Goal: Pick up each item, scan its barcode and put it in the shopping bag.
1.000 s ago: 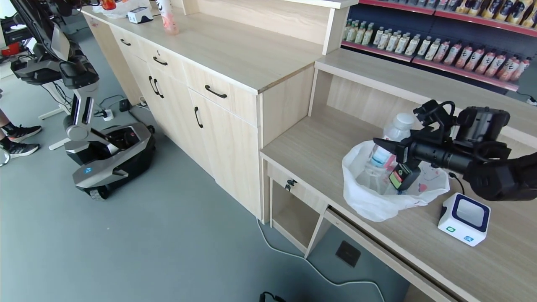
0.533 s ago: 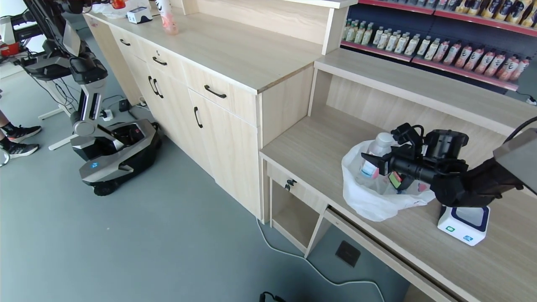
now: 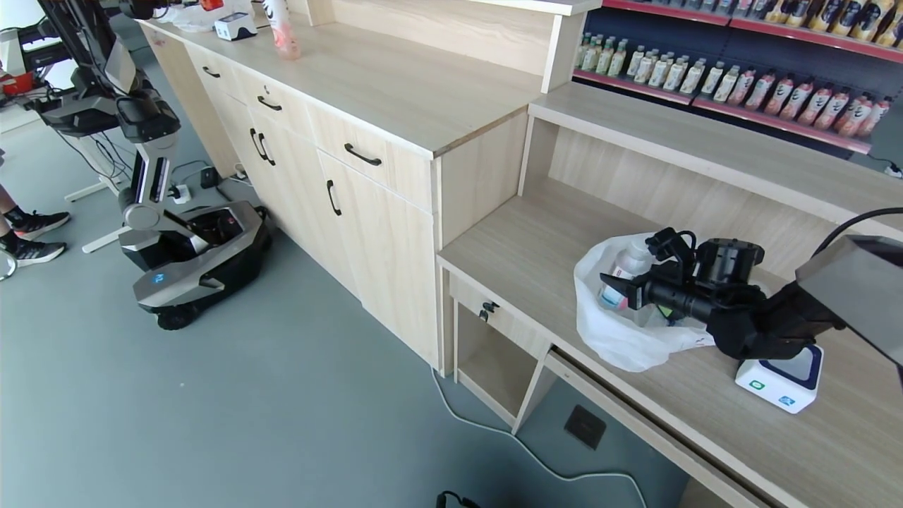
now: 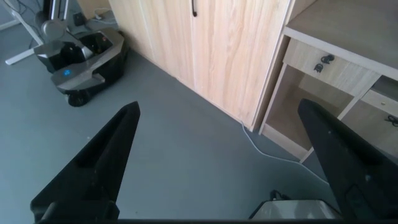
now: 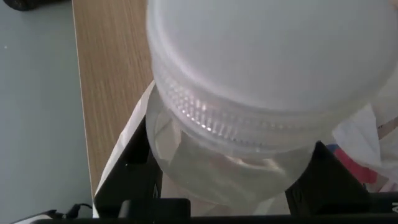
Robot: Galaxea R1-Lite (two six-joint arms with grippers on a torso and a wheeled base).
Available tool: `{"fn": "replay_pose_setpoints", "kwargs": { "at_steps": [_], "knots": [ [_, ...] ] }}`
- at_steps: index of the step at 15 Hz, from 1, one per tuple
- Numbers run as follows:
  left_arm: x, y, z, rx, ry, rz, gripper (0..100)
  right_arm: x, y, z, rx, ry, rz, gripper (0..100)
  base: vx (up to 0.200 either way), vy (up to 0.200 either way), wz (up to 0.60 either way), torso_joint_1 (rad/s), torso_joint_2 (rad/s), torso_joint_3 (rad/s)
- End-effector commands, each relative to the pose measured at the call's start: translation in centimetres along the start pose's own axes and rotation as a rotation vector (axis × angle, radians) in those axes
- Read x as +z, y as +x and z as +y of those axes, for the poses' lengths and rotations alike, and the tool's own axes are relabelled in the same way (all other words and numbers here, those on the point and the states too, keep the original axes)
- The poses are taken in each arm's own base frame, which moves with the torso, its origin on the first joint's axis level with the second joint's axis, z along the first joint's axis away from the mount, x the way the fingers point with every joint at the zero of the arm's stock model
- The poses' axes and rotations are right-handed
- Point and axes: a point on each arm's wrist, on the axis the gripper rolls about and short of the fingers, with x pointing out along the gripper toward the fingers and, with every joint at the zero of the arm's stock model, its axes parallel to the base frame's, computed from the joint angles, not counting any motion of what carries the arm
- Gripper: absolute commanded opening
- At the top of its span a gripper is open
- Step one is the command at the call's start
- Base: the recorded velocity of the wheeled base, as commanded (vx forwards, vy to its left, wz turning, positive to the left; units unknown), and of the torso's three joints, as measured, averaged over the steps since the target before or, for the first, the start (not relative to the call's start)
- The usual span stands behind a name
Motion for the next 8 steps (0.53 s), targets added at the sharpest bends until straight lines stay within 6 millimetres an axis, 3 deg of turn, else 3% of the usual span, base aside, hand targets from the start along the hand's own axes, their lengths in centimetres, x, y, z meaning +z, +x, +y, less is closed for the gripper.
{"fn": "replay_pose_setpoints", "kwargs": {
  "at_steps": [1, 3, 4, 6, 8],
  "knots": [
    [0.0, 0.0, 0.0, 0.002, 0.0, -0.001, 100, -1.0, 0.1, -0.2, -0.002, 0.013, 0.023, 0, 0.0, 0.0, 0.0, 0.0, 0.0, 0.0],
    [0.0, 0.0, 0.0, 0.0, 0.0, -0.001, 100, -0.6, -0.3, -0.4, -0.01, 0.011, 0.019, 0, 0.0, 0.0, 0.0, 0.0, 0.0, 0.0],
    [0.0, 0.0, 0.0, 0.002, 0.0, -0.001, 100, 0.1, -0.6, -0.7, -0.017, 0.006, 0.011, 100, 0.0, 0.0, 0.0, 0.0, 0.0, 0.0],
    [0.0, 0.0, 0.0, 0.002, 0.0, -0.001, 100, 1.5, -1.3, -0.7, -0.018, 0.029, -0.002, 100, 0.0, 0.0, 0.0, 0.0, 0.0, 0.0],
    [0.0, 0.0, 0.0, 0.0, 0.0, -0.001, 100, 4.1, -3.0, -0.5, -0.025, 0.073, -0.036, 100, 0.0, 0.0, 0.0, 0.0, 0.0, 0.0]
  ]
}}
